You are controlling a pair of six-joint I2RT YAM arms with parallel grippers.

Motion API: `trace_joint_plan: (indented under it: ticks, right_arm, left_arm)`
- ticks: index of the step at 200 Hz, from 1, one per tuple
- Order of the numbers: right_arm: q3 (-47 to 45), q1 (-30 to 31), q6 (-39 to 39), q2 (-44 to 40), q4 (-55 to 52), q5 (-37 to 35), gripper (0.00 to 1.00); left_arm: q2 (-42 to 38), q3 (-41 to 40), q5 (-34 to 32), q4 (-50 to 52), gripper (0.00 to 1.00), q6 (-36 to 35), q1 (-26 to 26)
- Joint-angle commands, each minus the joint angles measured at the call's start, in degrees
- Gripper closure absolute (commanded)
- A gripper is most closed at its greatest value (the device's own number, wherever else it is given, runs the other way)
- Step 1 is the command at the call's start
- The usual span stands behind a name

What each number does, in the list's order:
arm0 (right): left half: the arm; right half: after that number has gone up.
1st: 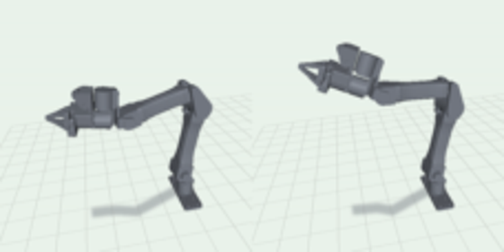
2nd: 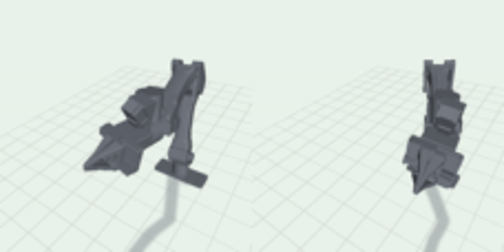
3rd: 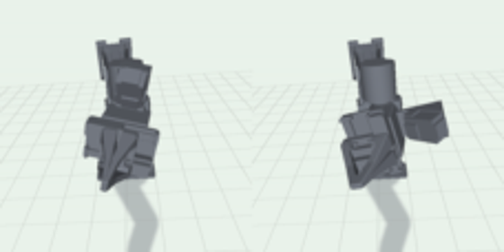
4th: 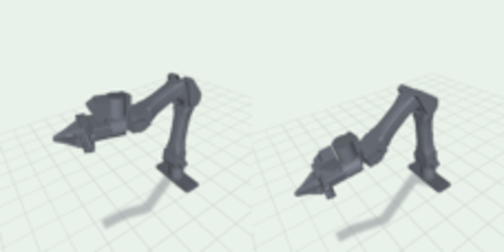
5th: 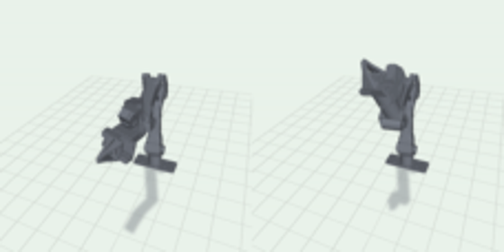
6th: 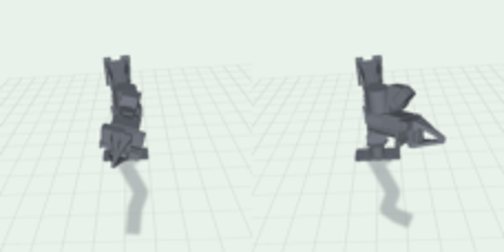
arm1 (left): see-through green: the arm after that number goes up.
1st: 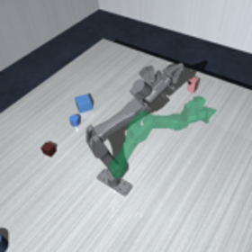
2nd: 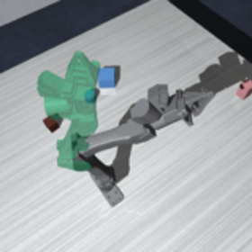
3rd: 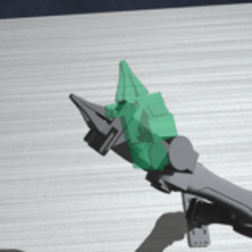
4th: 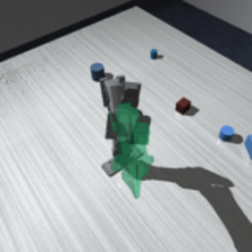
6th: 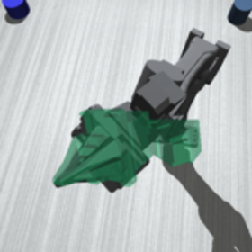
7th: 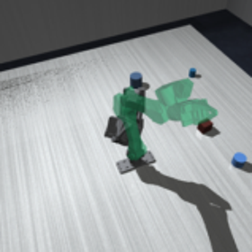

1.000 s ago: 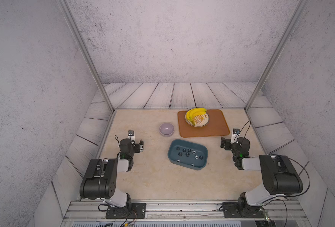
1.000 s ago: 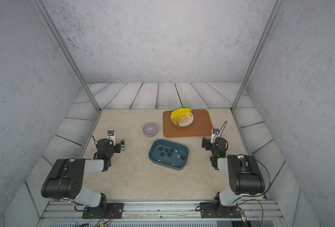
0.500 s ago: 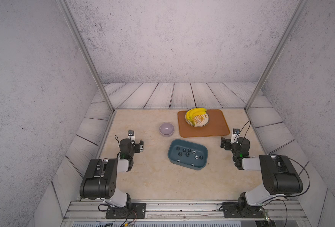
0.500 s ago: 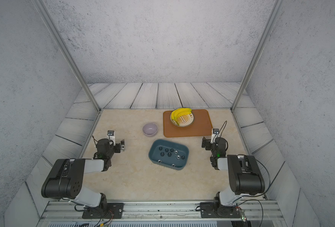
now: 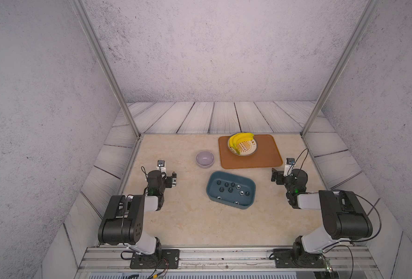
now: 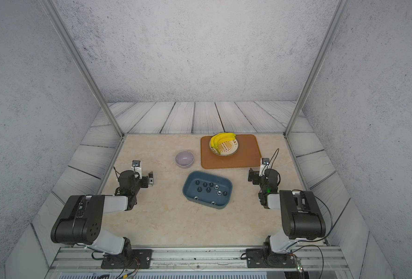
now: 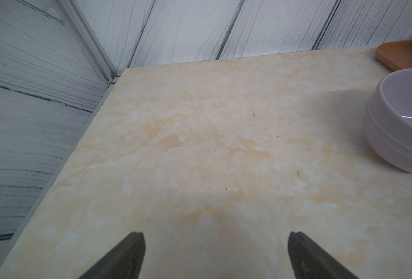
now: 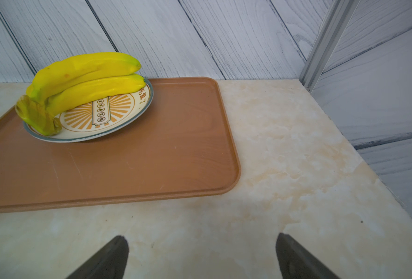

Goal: Put the nuts on the desktop into the storage box
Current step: Reset both arms

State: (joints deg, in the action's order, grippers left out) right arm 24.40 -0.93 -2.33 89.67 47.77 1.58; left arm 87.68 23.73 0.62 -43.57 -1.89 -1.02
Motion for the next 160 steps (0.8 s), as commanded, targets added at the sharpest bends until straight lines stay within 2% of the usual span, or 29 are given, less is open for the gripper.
trace_joint_plan:
  ticks: [1, 53, 79, 104, 115, 137, 160]
  right_arm:
    - [-0.1, 0.0, 0.4, 0.3, 1.2, 0.6, 0.01]
    - [-0.1, 0.1, 0.3, 0.3, 1.1, 0.5, 0.01]
    - [-0.2, 0.0, 0.2, 0.2, 1.3, 0.3, 0.01]
    - [-1.0, 0.0, -0.1, 0.0, 2.4, 0.0, 0.01]
    - [-2.6, -0.1, -0.1, -0.6, 5.1, -0.2, 0.01]
    - [-7.2, 0.0, -0.9, -3.9, 11.4, -2.0, 0.01]
    - [-7.3, 0.0, -0.9, -9.4, 5.4, -1.6, 0.01]
  left_arm:
    - [-0.5, 0.8, 0.0, -1.0, 0.02, 0.5, 0.4]
    - [-0.7, 0.5, 0.0, -1.4, 0.02, 0.5, 0.5]
    - [-1.7, -1.6, 2.1, -4.2, 0.02, -0.5, 0.4]
    - [-1.2, -0.3, -0.7, -2.6, 0.02, 0.9, 0.3]
    - [-3.2, -1.9, -1.7, -3.5, 0.02, 1.1, 0.3]
    - [-10.4, -5.0, 5.2, -2.9, 0.02, -1.6, 0.2]
    - [-12.0, -3.7, 2.0, 0.5, 0.02, -0.3, 0.3]
